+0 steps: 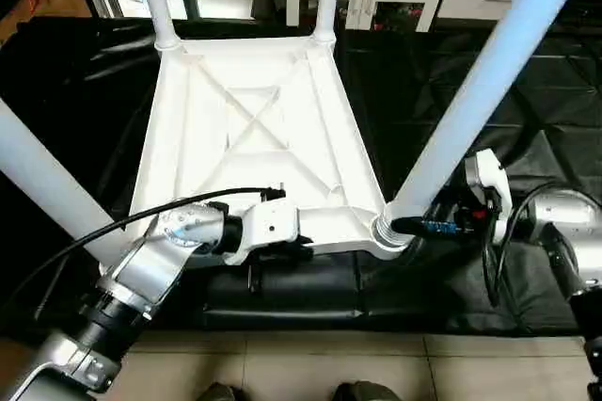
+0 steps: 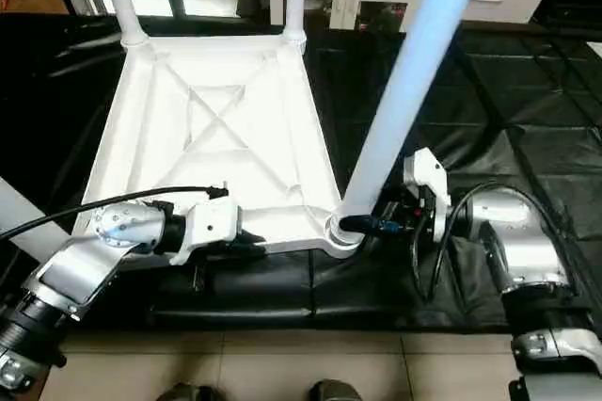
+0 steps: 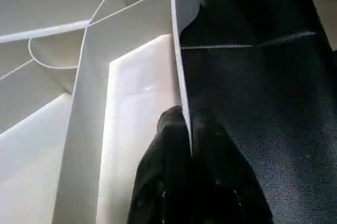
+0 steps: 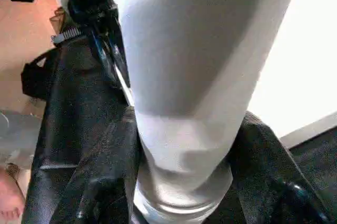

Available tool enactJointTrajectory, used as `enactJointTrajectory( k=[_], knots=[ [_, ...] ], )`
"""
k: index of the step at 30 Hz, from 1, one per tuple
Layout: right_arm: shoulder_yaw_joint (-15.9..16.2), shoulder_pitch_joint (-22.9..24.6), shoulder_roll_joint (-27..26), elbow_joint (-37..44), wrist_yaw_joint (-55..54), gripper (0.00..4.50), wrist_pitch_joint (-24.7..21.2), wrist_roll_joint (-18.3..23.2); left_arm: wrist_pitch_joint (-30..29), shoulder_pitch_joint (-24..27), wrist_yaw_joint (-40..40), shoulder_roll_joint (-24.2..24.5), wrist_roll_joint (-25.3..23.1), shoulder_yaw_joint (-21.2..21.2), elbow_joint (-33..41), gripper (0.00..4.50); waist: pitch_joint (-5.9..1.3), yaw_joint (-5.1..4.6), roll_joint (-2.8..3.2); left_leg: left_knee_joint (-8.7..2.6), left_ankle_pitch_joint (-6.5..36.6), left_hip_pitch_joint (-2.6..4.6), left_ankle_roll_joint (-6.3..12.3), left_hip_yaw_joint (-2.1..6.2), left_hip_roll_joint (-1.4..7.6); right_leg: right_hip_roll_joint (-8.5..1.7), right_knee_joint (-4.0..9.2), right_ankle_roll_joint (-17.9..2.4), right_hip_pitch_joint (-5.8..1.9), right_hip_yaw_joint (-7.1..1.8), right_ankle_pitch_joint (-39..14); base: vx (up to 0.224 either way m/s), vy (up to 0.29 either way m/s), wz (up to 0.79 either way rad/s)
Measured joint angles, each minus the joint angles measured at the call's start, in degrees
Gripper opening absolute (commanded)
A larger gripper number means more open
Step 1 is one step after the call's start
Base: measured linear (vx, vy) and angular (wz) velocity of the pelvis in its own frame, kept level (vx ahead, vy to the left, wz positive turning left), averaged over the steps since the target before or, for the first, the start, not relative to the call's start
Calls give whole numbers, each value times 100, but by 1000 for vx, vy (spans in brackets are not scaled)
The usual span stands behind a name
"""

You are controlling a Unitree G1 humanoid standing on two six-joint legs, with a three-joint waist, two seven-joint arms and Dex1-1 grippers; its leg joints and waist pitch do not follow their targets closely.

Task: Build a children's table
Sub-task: Insert table leg to table base

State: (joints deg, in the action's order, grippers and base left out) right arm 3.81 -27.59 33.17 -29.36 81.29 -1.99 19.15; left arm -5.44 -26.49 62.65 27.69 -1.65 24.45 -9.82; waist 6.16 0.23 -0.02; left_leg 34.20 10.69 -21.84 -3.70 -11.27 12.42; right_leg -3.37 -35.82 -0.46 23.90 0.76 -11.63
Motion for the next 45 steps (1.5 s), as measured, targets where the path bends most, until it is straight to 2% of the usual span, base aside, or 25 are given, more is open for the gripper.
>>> enactJointTrajectory(
  k=[11,18,23,45],
  knots=[
    [117,107,-149,146,169,201,58,83,96,-109,59,-121,10,1,-237,0,-2,27,12,-3,19,4,-31,-8,1,-5,5,-1,-10,0,-2,0,0,0],
    [88,89,-176,-67,92,201,510,44,172,-123,59,-123,-39,0,-298,0,-1,13,14,-4,20,13,-33,-7,1,-7,11,-1,-24,-2,-2,0,0,0],
    [-165,36,-318,-472,-266,200,879,39,209,-135,62,-117,-43,-5,-335,0,1,-2,17,-9,20,17,-34,-6,1,-8,12,-1,-24,-3,-2,0,0,0],
    [-167,1,-332,-502,-343,200,899,38,259,-146,95,-124,-40,7,-340,0,3,-4,20,-97,19,28,-36,-18,1,-8,75,1,-36,-5,-3,0,0,0]
  ],
)
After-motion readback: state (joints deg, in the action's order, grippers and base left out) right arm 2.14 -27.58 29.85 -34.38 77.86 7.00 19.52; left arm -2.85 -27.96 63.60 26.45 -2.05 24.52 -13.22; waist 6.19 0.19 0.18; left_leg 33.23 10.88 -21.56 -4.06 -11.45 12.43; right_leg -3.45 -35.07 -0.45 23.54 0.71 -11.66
